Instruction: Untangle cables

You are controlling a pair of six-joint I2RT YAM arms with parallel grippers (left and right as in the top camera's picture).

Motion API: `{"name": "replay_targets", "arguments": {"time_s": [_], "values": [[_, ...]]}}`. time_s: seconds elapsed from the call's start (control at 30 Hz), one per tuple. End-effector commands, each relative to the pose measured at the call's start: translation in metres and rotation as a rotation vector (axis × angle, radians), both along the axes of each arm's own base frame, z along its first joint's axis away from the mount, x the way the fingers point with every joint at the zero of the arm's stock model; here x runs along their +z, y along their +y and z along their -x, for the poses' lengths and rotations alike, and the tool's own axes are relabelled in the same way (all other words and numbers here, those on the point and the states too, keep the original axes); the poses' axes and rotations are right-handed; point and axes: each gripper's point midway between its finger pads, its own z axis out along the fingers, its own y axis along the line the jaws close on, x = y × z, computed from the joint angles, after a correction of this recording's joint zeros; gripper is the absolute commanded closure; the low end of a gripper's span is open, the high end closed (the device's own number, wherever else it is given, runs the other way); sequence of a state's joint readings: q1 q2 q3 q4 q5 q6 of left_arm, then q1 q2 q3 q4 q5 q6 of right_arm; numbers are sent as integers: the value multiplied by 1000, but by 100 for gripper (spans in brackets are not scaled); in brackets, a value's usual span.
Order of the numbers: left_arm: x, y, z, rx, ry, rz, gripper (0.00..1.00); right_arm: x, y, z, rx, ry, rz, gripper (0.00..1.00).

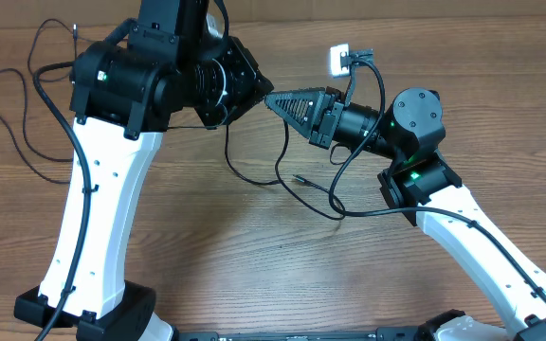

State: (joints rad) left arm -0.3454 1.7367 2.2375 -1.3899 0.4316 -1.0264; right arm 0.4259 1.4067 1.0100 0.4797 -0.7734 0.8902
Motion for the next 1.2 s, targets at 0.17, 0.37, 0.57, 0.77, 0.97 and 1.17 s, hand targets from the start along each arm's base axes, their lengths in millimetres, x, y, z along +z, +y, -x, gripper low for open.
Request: {"name": "replay_targets", "arguments": {"time_s": [0.17,0.37,0.57,0.77,0.97,1.17], "values": [[0,-1,-6,10,-6,2,85,16,0,4,15,-41,-16,96],[-1,-1,-8,14,-8,-1,95,15,1,6,25,-42,-15,96],[2,-2,-10,13,-22,4,96,15,1,7,36,-42,-13,96],[16,-8,-19,4,-92,41,96,5,-26,-17,-46,9,9,19],[38,-17,-34,-15,-200,99,96,-47,-110,-65,-264,269,78,0],[65,-10,-66,56,-396,68,96,-146,-242,-78,-715,764,163,0]]}}
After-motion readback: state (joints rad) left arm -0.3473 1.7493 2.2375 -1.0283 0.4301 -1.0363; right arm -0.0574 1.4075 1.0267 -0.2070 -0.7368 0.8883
